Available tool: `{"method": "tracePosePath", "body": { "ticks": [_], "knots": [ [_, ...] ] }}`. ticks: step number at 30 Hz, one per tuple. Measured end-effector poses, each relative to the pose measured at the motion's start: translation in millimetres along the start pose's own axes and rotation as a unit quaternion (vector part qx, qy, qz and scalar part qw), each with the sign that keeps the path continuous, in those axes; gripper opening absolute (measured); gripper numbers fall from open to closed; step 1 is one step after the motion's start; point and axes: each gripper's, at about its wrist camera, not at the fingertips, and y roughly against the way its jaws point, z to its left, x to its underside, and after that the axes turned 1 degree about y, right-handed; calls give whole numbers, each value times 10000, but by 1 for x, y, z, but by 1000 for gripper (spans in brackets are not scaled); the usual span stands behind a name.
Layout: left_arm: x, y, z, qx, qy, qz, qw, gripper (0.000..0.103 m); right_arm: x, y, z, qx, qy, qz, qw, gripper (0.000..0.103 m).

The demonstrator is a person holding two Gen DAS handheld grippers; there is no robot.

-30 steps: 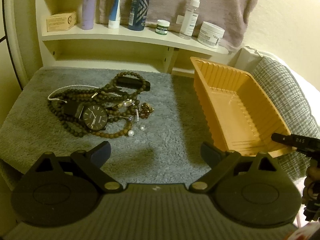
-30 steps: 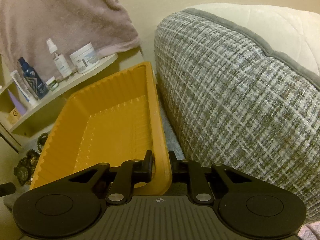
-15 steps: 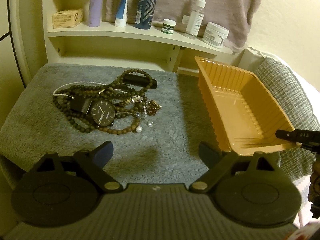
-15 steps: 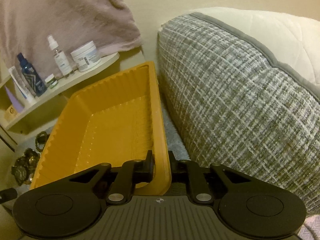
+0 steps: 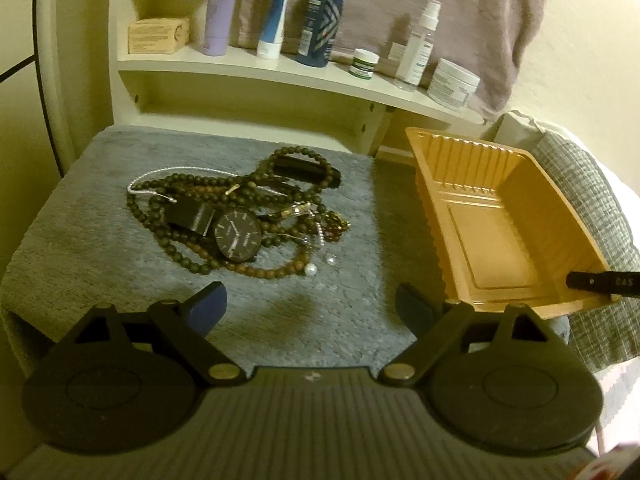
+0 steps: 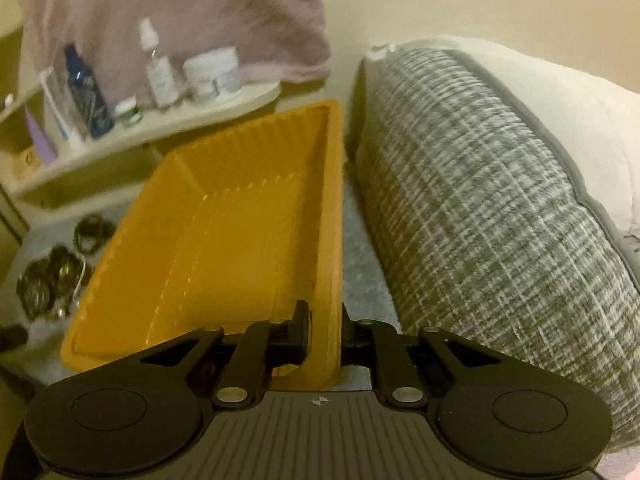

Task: Organize jewelry
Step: 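Lower the left gripper onto the black watch while the right gripper holds the tray rim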

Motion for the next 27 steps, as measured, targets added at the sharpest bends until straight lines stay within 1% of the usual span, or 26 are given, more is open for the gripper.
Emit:
{"method": "tracePosePath", "body": {
  "ticks": [4,11,15,20,22,24,25,27],
  "knots": [
    [-2,-3,8,-27,12,8,10000,89,-8,2,5,97,127,-17,9999,11],
    [-12,-9,20,-11,38,-25,10000,87,-20,14,18,584,769,-184,9952,11],
    [-16,-11,25,-41,27,-51,10000,86,-18,12,19,601,883,-51,9943,11],
    [-16,-16,26,-111,-142,-52,9998,84,-21,8,18,486,1064,300,9927,11],
    [-15,-20,26,-135,-228,-37,9996,81,-23,7,18,440,1164,416,9913,11],
    [-15,-24,26,-146,-305,5,9994,75,-28,7,19,440,1303,448,9895,11],
    [-14,-26,26,-153,-359,30,9992,73,-29,7,19,462,1360,441,9886,11],
    [-13,-29,24,-154,-534,63,9984,65,-30,7,19,513,1436,427,9874,11]
  ]
}}
